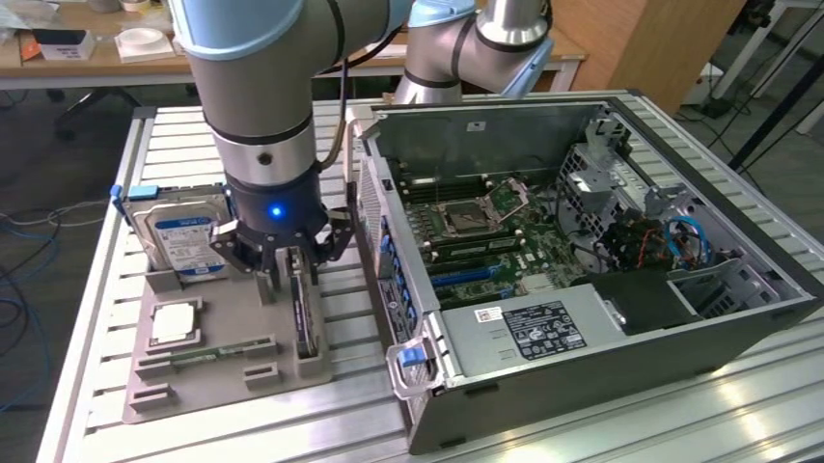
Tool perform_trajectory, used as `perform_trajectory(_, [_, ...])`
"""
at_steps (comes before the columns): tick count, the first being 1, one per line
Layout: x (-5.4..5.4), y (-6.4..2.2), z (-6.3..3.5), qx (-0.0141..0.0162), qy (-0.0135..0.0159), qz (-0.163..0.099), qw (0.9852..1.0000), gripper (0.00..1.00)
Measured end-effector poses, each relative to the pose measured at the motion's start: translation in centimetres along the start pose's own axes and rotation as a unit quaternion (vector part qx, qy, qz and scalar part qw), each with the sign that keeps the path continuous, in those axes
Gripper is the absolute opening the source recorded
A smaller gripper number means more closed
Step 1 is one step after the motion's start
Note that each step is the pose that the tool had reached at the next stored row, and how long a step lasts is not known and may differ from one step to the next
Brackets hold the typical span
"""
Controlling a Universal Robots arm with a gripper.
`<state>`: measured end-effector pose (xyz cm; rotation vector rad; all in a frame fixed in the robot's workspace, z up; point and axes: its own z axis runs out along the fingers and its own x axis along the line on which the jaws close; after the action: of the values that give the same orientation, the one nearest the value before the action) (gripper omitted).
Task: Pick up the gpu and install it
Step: 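Pick up the gpu and move the gpu toward the slot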
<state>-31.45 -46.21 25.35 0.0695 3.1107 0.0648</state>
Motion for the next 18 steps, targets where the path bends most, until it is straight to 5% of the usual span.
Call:
perform_trajectory(9, [0.1, -0.09, 0.87, 0.0, -0.0003, 0.0, 1.0, 0.47])
perform_trajectory(18, [0.1, -1.12, 1.44, -0.0001, -0.0004, 0.0, 1.0, 0.47])
